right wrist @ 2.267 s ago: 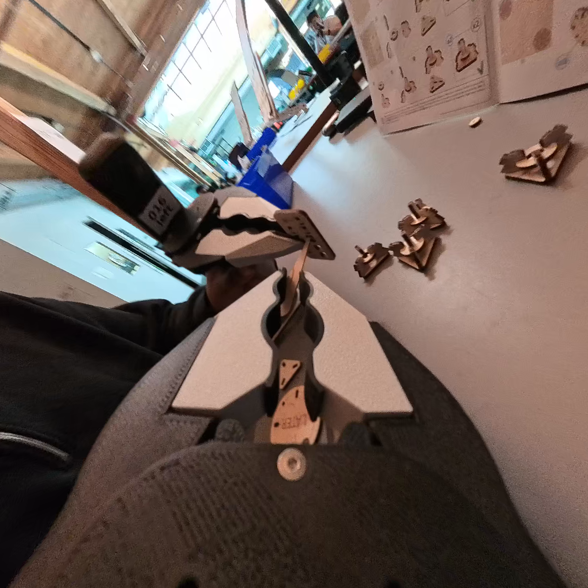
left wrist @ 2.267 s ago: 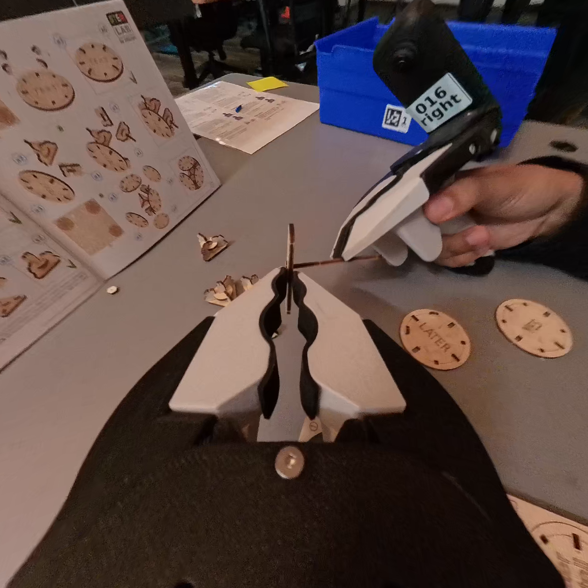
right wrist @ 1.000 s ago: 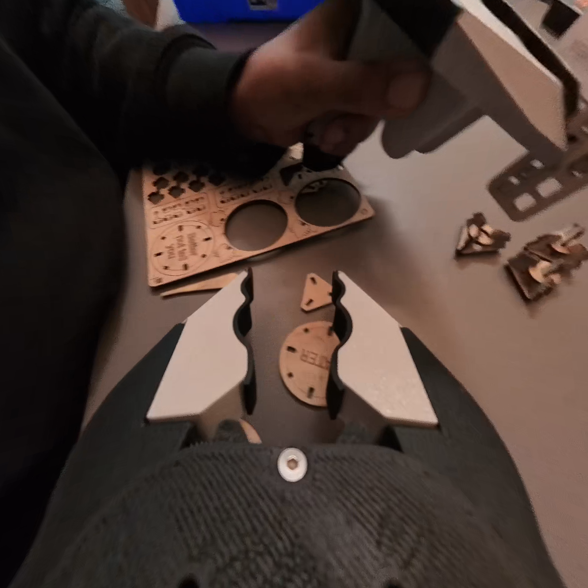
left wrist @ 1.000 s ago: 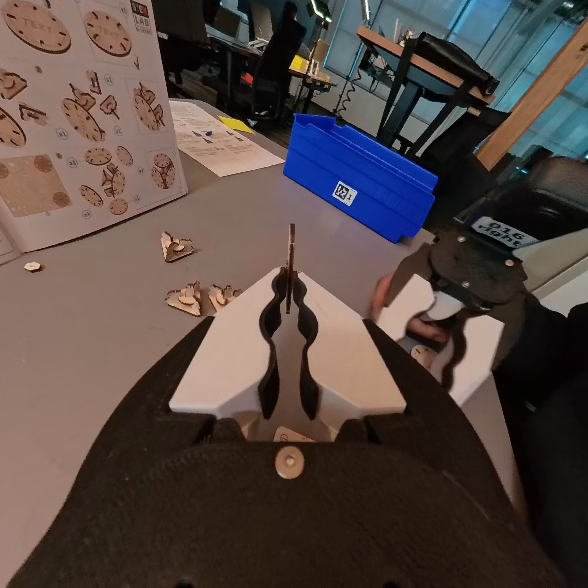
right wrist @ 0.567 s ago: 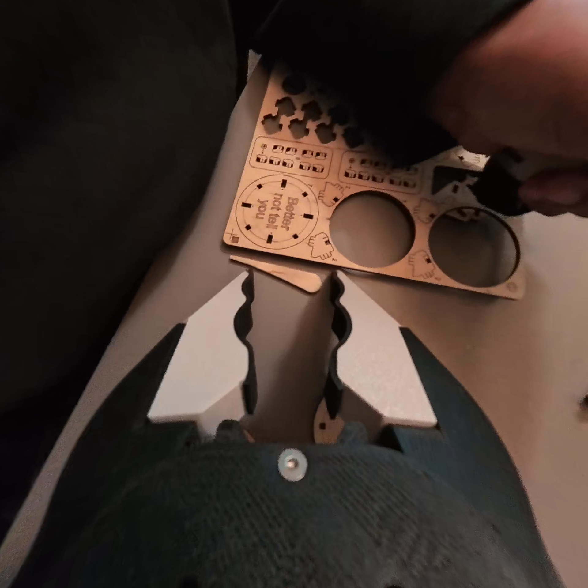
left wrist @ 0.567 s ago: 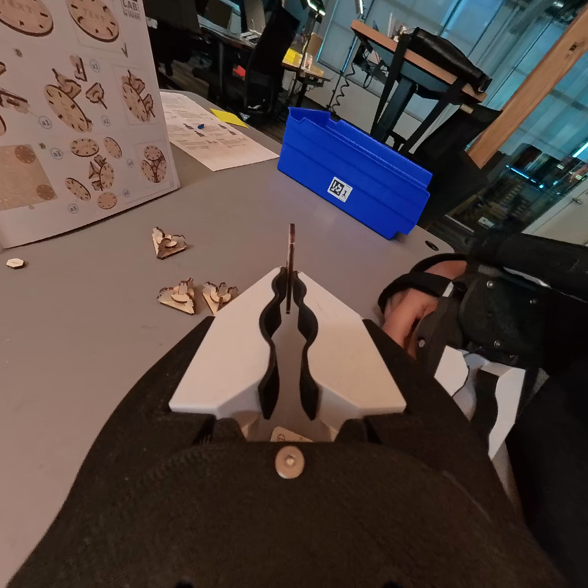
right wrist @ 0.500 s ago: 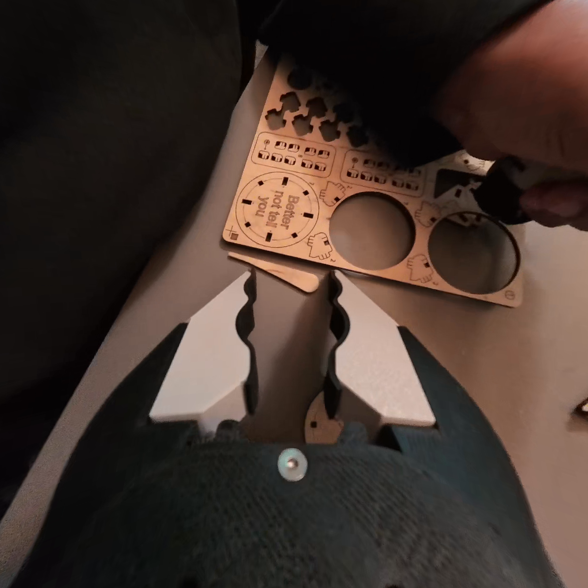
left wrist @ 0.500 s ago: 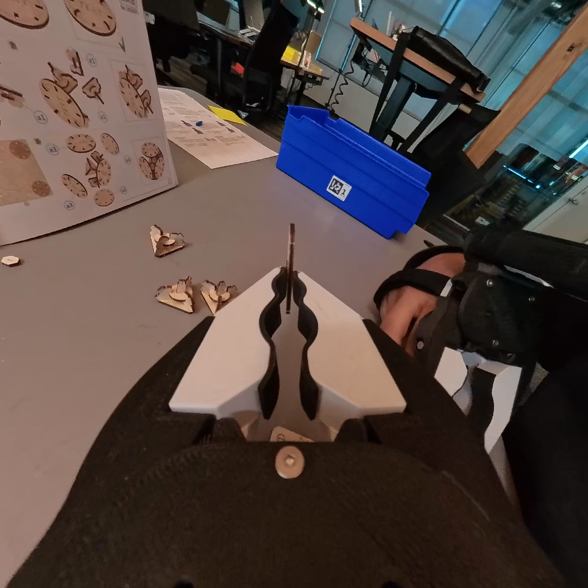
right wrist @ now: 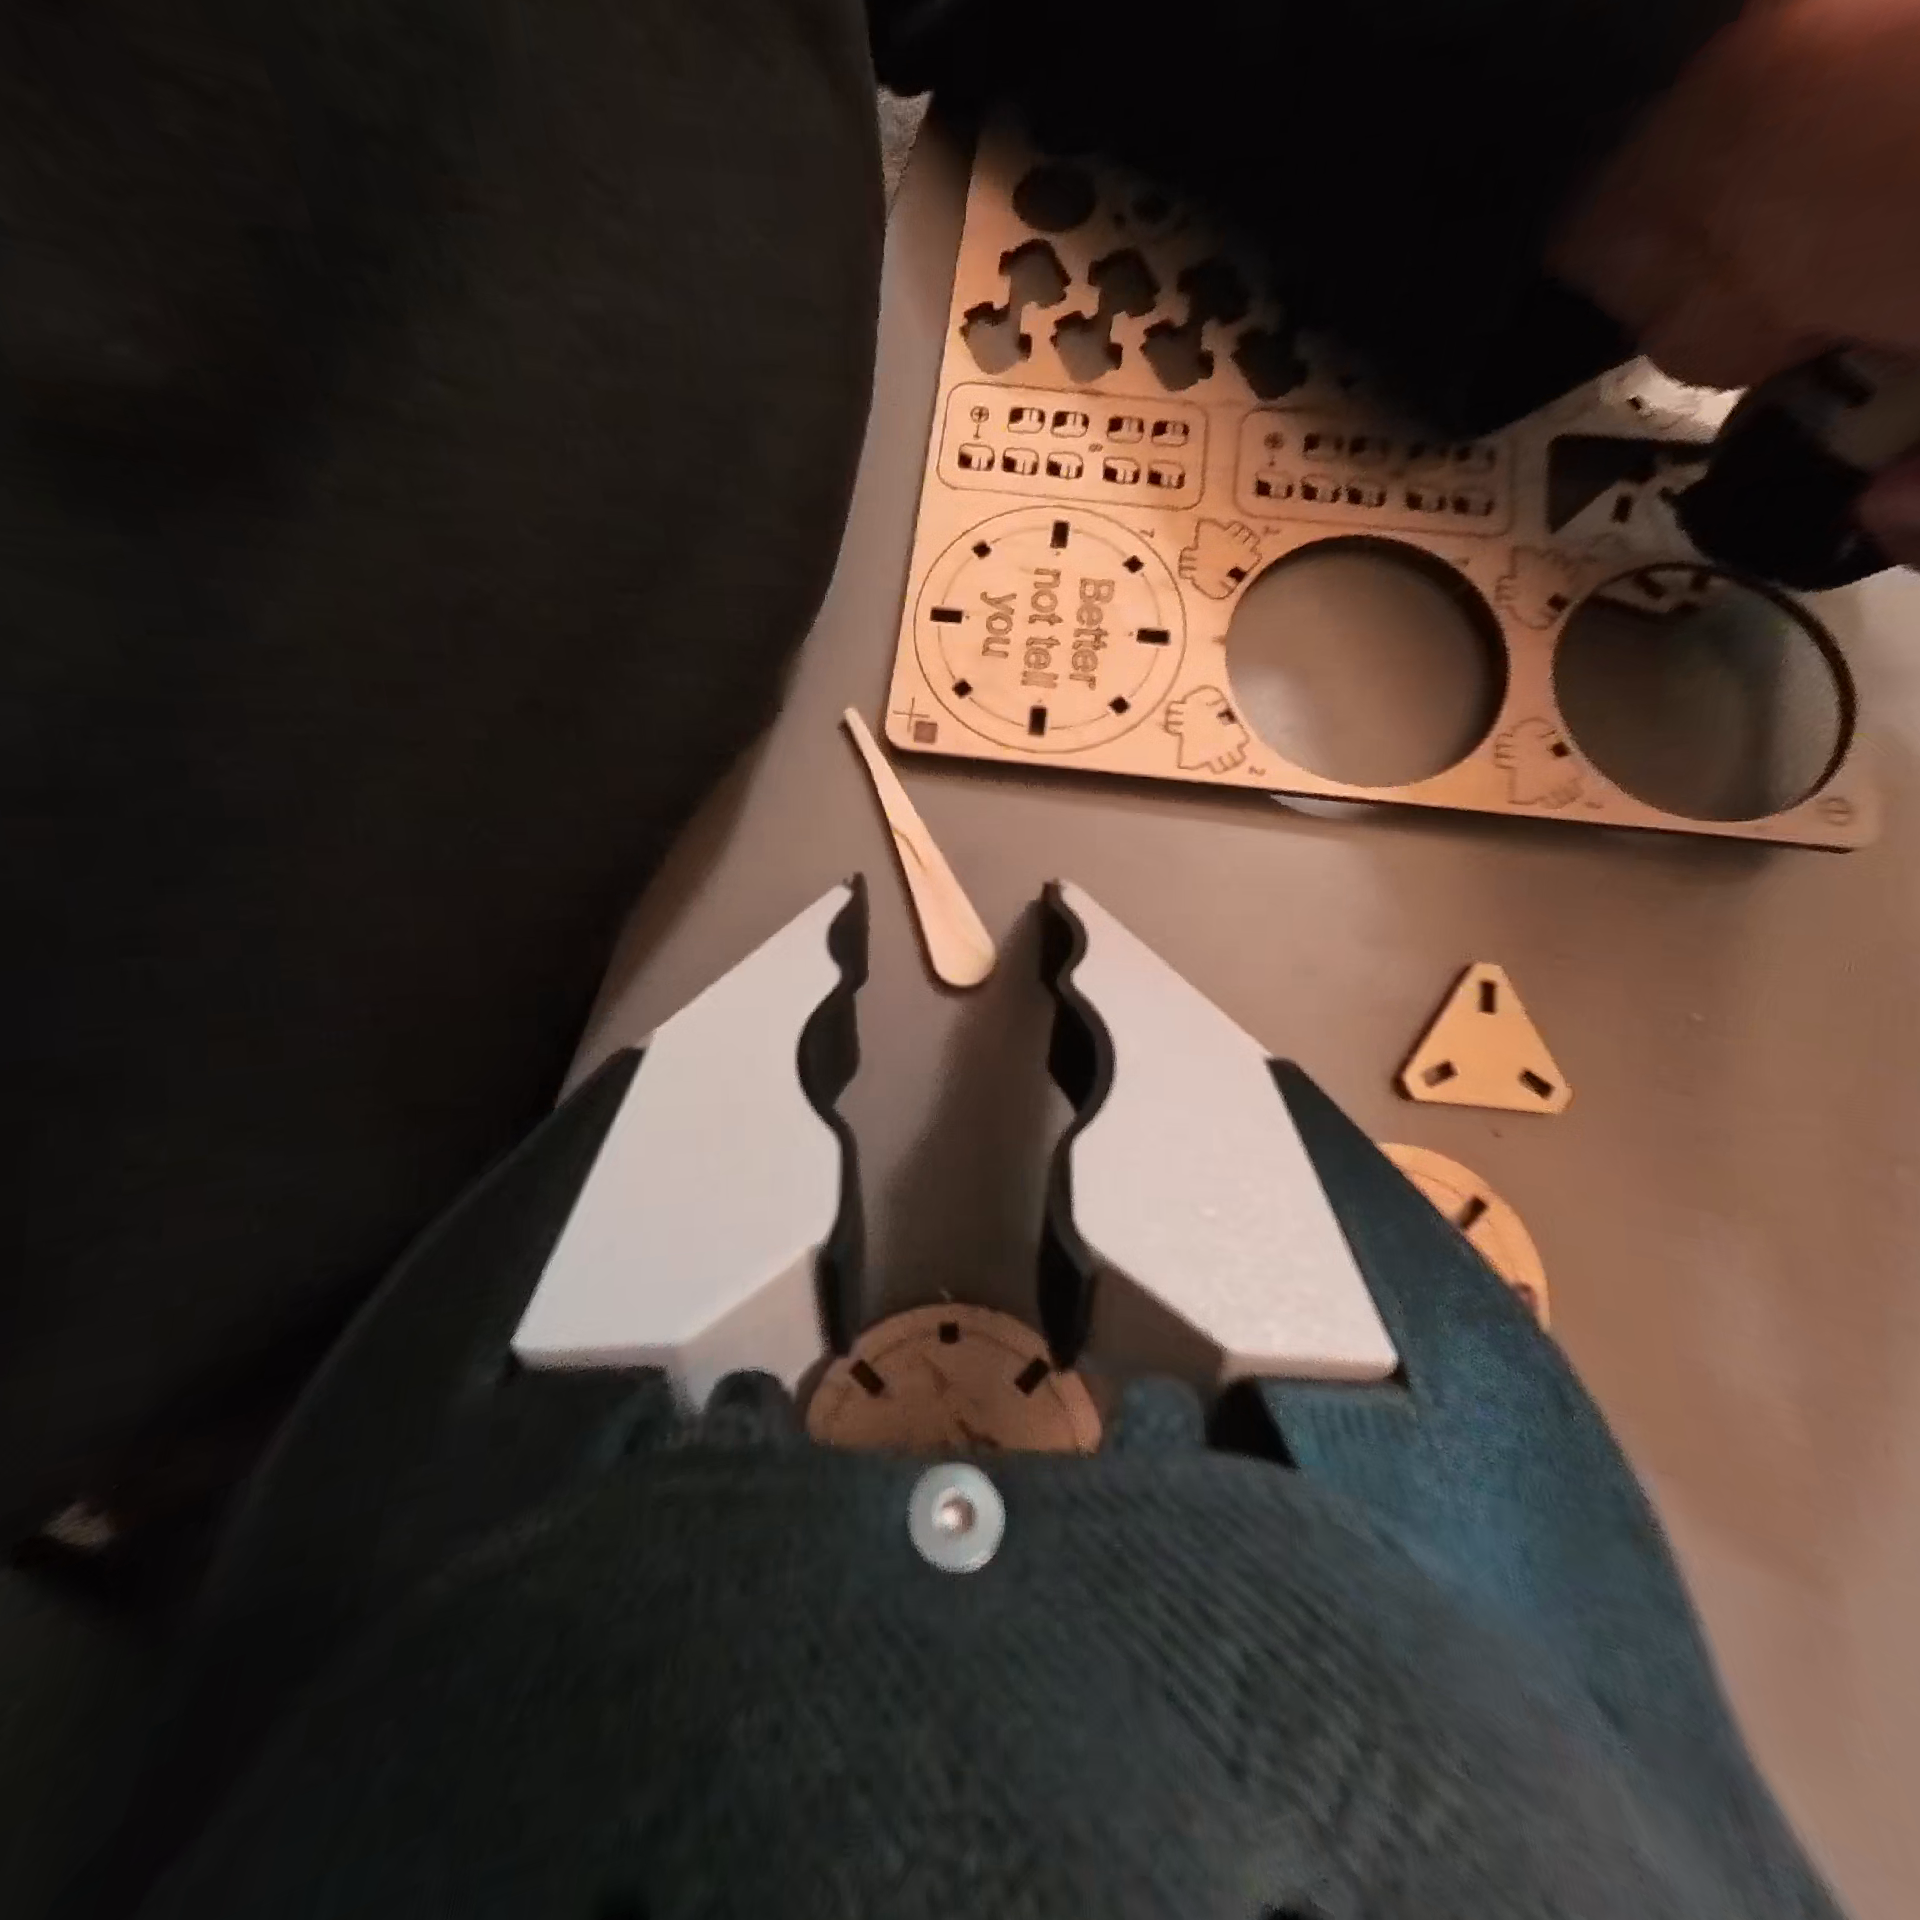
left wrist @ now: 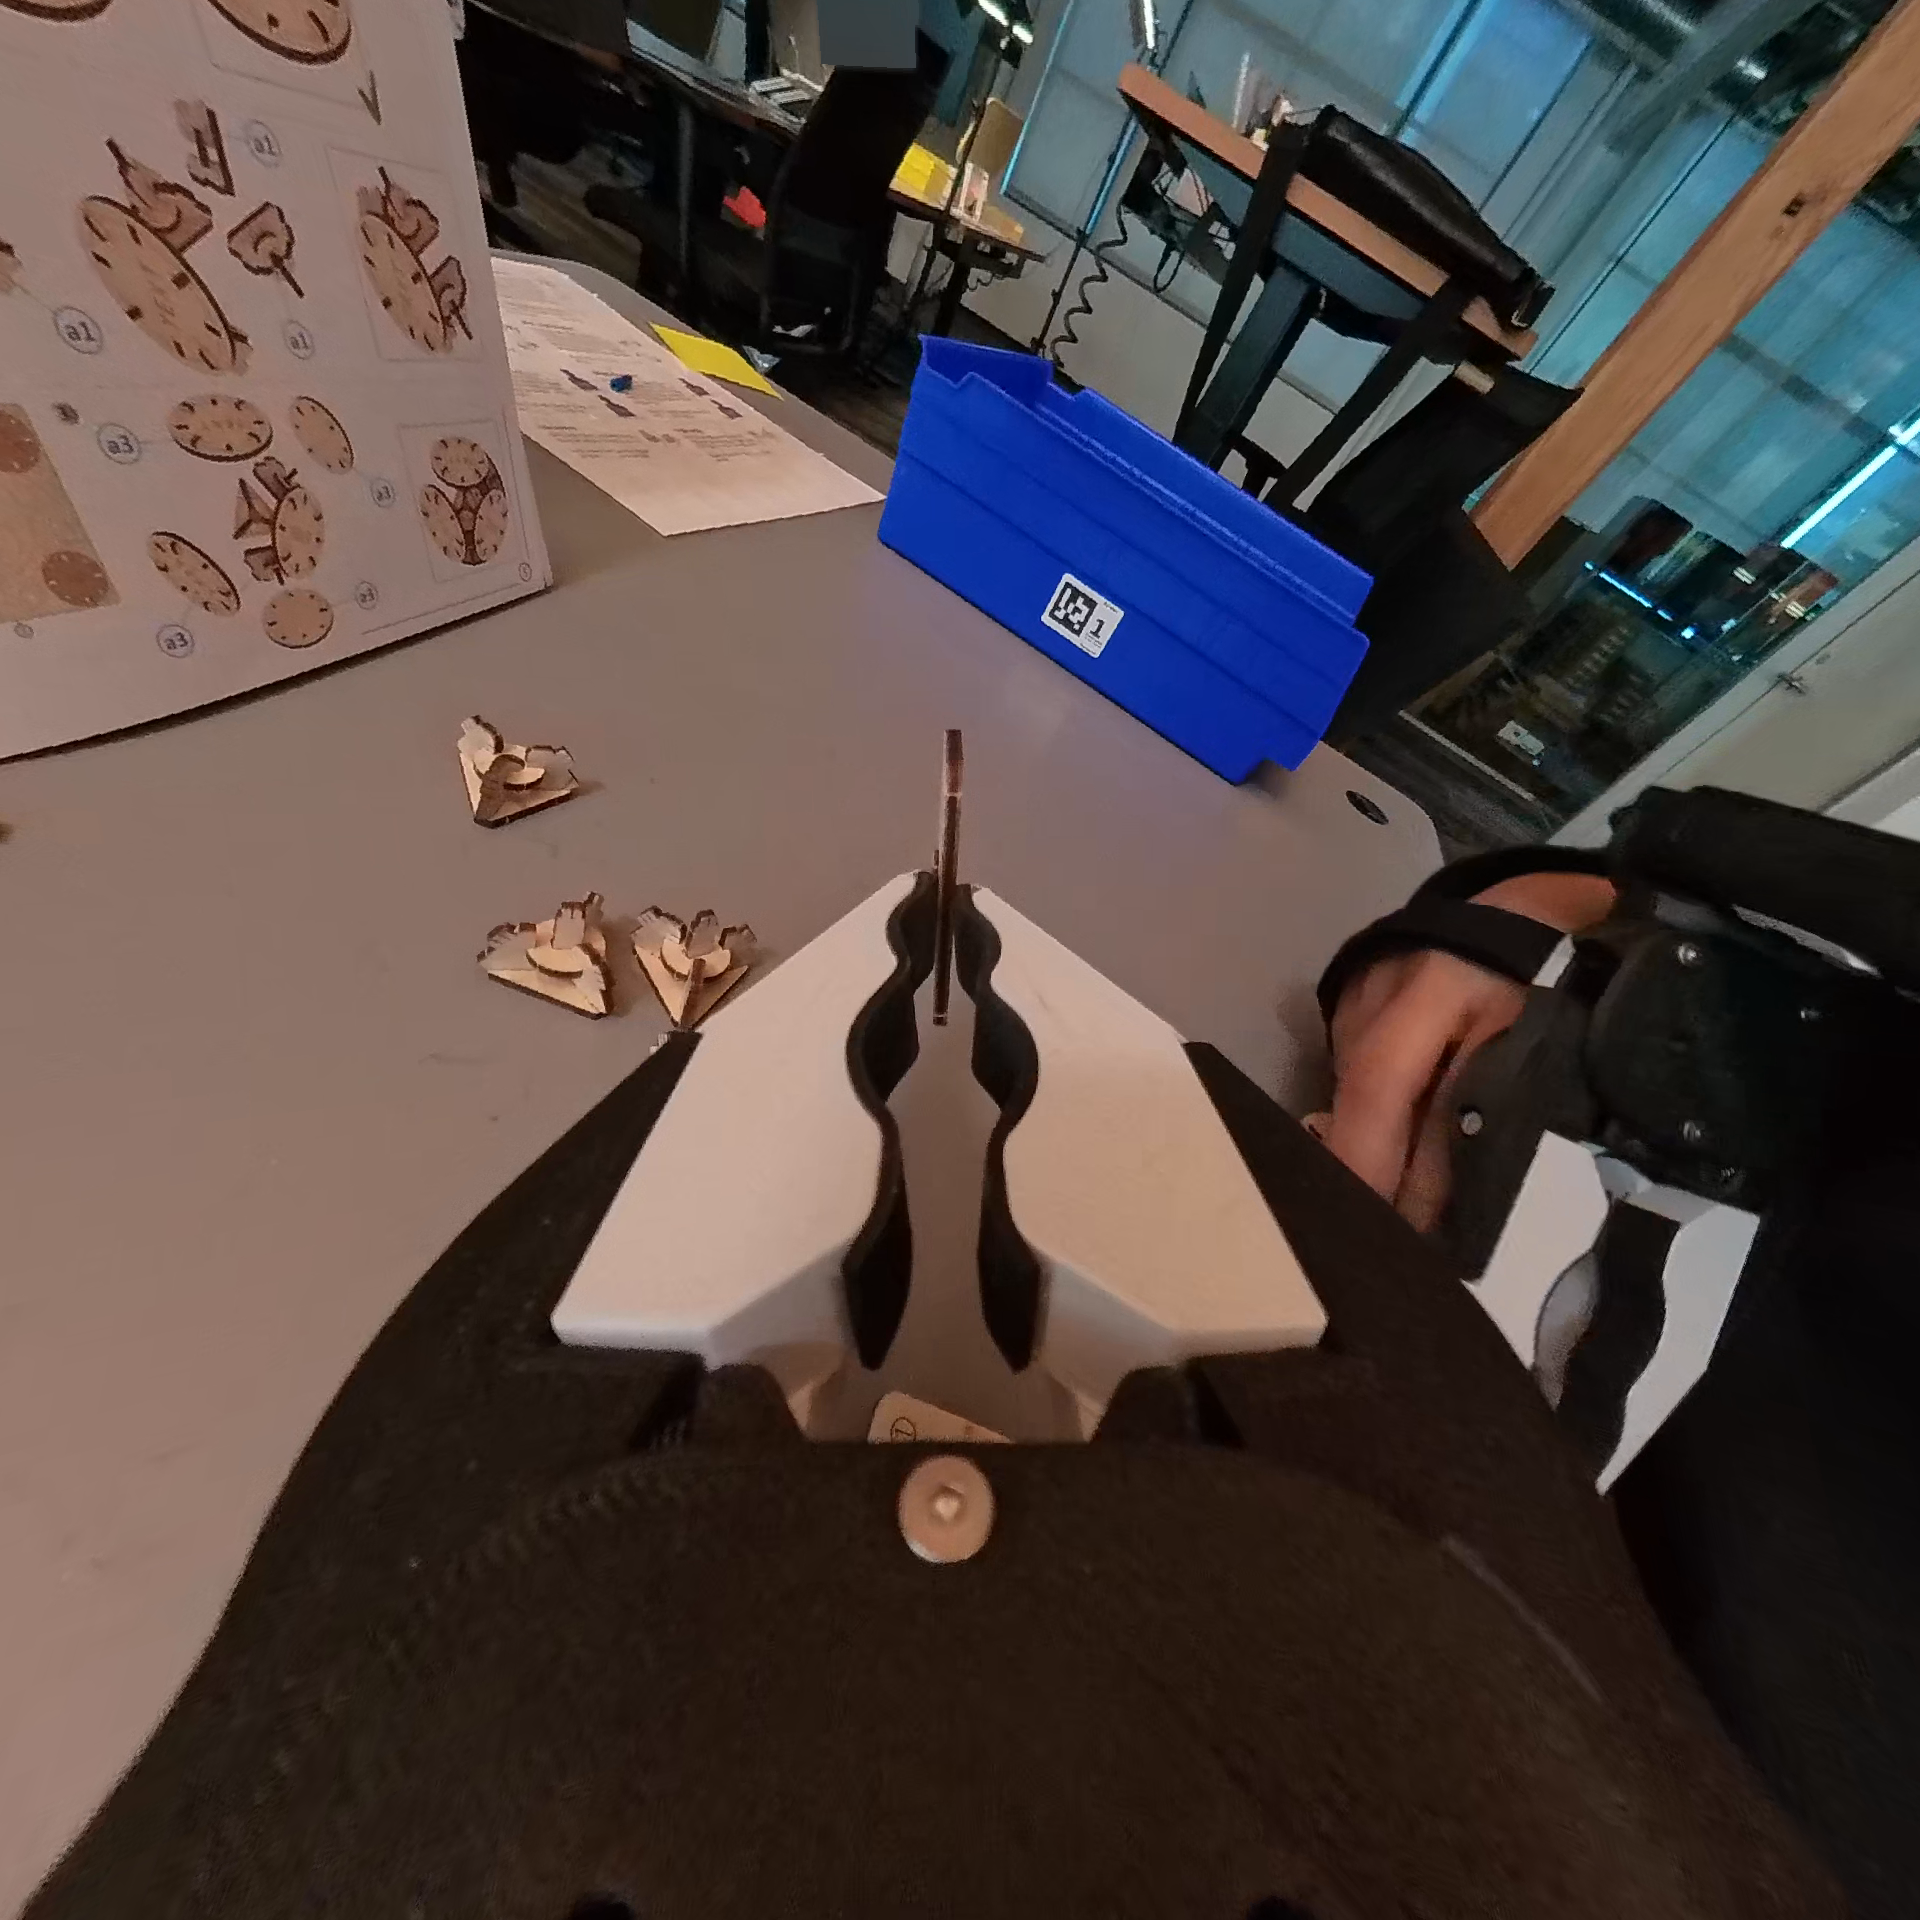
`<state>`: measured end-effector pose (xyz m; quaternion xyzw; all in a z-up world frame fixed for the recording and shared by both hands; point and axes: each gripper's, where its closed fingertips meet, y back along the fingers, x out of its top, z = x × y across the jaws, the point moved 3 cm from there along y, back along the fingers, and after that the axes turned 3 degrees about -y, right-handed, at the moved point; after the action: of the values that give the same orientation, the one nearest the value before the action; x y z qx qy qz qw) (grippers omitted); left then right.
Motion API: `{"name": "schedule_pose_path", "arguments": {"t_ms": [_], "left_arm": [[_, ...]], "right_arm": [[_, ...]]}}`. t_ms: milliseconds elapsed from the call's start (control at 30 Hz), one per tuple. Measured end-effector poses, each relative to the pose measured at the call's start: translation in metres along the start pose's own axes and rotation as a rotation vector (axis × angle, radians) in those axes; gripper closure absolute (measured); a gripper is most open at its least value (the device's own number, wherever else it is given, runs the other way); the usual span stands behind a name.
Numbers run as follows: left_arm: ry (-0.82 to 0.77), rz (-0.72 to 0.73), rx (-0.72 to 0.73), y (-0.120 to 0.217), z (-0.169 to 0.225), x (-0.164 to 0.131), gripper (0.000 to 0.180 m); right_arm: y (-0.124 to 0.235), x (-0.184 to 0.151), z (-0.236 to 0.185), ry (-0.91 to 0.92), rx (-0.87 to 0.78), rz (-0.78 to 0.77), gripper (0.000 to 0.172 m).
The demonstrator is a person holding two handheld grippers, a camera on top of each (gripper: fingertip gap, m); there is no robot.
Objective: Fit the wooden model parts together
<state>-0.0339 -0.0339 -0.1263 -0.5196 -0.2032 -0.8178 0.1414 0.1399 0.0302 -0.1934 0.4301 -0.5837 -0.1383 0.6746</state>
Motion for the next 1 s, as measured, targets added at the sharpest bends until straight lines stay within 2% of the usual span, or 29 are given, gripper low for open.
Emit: {"name": "schedule_pose_path", "arguments": {"t_ms": [133,267,367,533,667,833,1000], "left_arm": [[-0.011,0.011,0.002,0.002,0.002,0.003,0.18],[-0.02,0.019,-0.006,0.002,0.005,0.005,0.18],[-0.028,0.024,-0.015,0.002,0.009,0.007,0.18],[-0.045,0.038,-0.018,0.002,0.014,0.009,0.18],[-0.022,0.046,-0.023,0.002,0.012,0.008,0.18],[0.106,0.068,-0.094,-0.001,0.01,0.005,0.18],[0.376,0.129,-0.277,0.0,0.009,0.006,0.18]], "right_arm": [[-0.004,0.002,-0.007,-0.03,-0.036,0.062,0.163],[-0.005,0.003,-0.013,-0.016,-0.157,0.072,0.165],[0.0,0.004,-0.006,0.01,-0.35,0.031,0.165],[0.055,0.004,0.036,-0.188,-0.617,0.222,0.166],[0.096,-0.001,0.076,-0.29,-0.754,0.366,0.166],[0.118,0.017,0.117,-0.18,-0.905,0.387,0.166],[0.113,0.017,0.147,-0.043,-1.015,0.281,0.166]]}}
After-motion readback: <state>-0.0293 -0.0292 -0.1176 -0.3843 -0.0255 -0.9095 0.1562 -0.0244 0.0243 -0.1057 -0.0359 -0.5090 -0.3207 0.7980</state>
